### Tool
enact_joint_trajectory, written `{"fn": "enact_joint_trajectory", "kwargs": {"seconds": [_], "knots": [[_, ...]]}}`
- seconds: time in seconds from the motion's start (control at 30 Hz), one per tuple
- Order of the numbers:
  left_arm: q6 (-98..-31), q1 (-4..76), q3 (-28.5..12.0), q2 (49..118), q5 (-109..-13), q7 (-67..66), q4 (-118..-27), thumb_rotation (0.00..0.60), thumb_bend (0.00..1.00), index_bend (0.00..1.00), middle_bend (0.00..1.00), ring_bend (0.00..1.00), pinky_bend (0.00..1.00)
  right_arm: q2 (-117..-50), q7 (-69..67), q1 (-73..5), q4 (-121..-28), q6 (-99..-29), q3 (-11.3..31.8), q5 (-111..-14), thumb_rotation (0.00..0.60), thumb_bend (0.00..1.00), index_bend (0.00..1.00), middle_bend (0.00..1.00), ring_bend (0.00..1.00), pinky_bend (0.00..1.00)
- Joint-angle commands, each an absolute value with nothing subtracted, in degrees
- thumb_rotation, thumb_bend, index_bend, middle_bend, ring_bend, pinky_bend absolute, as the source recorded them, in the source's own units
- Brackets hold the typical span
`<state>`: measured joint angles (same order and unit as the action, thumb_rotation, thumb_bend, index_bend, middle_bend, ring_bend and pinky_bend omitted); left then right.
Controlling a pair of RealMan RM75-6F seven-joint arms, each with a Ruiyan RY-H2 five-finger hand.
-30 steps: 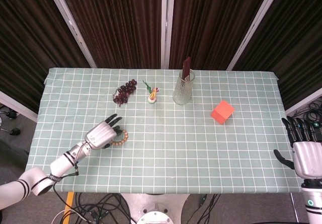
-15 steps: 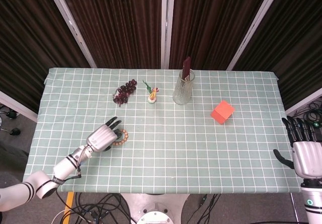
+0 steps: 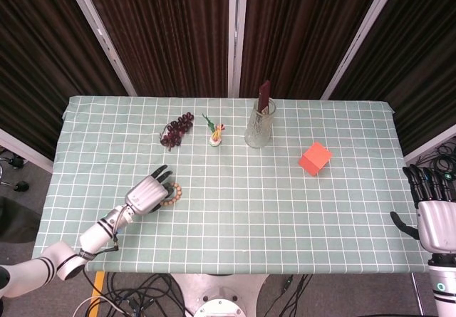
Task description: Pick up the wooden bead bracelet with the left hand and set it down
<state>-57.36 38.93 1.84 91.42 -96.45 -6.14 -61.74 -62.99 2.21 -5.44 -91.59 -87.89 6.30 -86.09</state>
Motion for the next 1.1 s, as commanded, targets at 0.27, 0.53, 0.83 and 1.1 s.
{"fn": "enact_joint_trajectory", "kwargs": {"seconds": [0.27,0.53,0.83,1.1], "knots": [[-56.55,39.26,2.62,92.14,-95.46,-6.05,-60.58,0.6,0.28,0.52,0.5,0.12,0.06,-63.1,1.69,-5.46,-91.31,-87.71,6.32,-85.99,0.6,0.11,0.0,0.05,0.0,0.0],[-57.3,38.99,2.61,93.59,-94.67,-6.83,-58.77,0.6,0.28,0.52,0.51,0.15,0.07,-63.25,1.27,-5.53,-91.07,-87.35,6.19,-85.98,0.6,0.11,0.0,0.06,0.0,0.0],[-60.78,37.49,1.65,93.94,-92.72,6.7,-59.54,0.6,0.4,0.59,0.58,0.22,0.1,-63.25,0.11,-5.36,-90.49,-87.65,6.26,-86.01,0.6,0.11,0.0,0.06,0.0,0.0],[-62.54,36.28,-0.8,91.02,-89.26,43.43,-63.89,0.6,0.45,0.6,0.6,0.23,0.12,-63.38,-1.13,-5.24,-89.96,-88.3,6.27,-86.65,0.6,0.11,0.0,0.06,0.0,0.0]]}}
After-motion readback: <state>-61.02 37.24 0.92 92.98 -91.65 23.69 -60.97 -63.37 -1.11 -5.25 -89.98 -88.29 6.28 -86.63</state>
